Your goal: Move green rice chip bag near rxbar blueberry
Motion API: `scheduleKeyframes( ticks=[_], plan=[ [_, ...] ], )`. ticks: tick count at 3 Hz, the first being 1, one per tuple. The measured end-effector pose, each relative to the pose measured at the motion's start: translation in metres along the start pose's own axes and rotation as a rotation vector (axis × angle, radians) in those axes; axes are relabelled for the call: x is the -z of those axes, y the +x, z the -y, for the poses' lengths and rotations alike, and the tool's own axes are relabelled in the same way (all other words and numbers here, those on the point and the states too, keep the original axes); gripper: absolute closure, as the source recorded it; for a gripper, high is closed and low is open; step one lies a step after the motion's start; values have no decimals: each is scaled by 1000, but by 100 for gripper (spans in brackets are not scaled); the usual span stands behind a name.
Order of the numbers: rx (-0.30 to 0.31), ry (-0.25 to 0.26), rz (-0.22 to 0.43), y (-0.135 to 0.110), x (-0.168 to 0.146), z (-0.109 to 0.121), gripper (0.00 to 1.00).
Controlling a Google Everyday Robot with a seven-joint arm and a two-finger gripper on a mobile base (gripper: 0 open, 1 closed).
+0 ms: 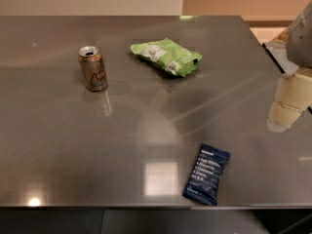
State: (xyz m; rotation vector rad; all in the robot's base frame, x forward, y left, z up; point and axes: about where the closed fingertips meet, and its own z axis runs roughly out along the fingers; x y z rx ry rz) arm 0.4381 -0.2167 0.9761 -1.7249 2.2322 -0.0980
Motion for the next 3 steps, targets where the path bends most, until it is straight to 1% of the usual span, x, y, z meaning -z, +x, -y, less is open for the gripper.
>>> scheduleKeyframes(
  ticks=[1, 2, 3],
  plan=[
    [3, 2, 2, 0, 1, 2, 0],
    [19, 7, 13, -1, 3, 12, 0],
    [71, -12, 78, -15, -11, 43, 0]
  ],
)
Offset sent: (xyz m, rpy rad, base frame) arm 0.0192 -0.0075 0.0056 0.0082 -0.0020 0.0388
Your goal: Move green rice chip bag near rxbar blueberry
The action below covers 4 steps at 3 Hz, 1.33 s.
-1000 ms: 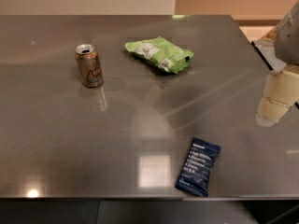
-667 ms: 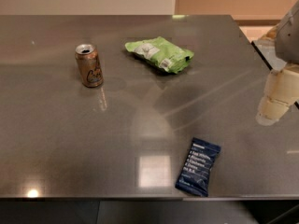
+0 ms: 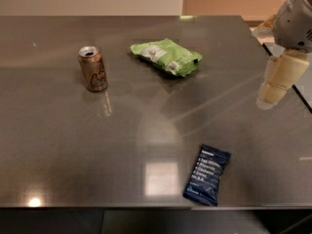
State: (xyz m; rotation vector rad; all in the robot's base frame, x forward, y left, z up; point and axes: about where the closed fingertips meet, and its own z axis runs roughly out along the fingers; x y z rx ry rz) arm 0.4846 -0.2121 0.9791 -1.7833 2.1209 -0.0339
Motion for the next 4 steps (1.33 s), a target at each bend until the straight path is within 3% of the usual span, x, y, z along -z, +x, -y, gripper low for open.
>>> scheduleKeyframes(
  ticks=[1, 2, 4],
  plan=[
    [53, -20, 91, -22, -34, 43, 0],
    [73, -17, 160, -50, -69, 70, 0],
    [29, -9, 254, -107, -137, 106, 0]
  ],
)
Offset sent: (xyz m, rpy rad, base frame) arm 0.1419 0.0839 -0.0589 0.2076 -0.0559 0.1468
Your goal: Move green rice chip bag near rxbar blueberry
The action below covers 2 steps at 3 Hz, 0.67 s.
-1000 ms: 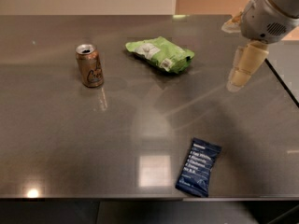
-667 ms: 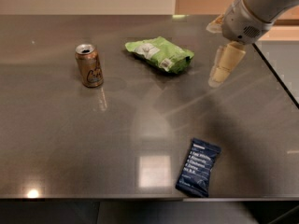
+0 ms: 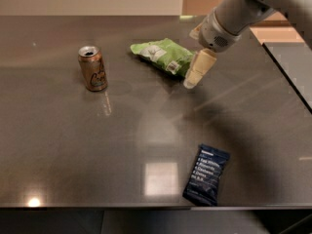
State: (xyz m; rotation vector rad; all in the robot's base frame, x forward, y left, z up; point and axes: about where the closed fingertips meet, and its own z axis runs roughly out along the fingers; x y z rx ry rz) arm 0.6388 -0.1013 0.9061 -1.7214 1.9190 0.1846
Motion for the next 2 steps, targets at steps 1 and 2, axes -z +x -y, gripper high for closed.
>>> scheduleKeyframes(
  ticks=[1, 2],
  plan=[
    [-14, 2, 12, -9, -32, 21, 0],
    [-33, -9, 5, -11, -63, 43, 0]
  ],
)
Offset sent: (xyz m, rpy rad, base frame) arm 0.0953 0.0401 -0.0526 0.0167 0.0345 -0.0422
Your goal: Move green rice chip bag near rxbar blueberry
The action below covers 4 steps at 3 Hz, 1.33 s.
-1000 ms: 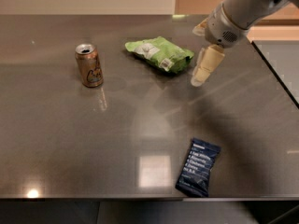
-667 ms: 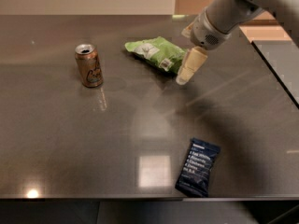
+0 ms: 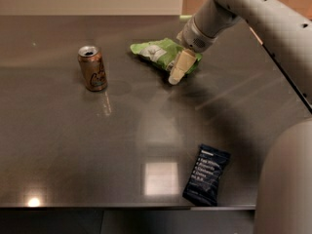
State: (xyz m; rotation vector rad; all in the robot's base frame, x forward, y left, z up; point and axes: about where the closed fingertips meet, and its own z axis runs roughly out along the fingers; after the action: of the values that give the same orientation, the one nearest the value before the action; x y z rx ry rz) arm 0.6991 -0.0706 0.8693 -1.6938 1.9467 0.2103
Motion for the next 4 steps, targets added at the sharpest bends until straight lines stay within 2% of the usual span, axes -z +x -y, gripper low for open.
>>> scheduleKeyframes(
  ticks=[1, 2, 4],
  plan=[
    [-21, -7, -20, 5, -19, 15, 0],
    [-44, 4, -45, 11, -23, 28, 18],
    [-46, 14, -64, 7, -7, 35, 65]
  ],
)
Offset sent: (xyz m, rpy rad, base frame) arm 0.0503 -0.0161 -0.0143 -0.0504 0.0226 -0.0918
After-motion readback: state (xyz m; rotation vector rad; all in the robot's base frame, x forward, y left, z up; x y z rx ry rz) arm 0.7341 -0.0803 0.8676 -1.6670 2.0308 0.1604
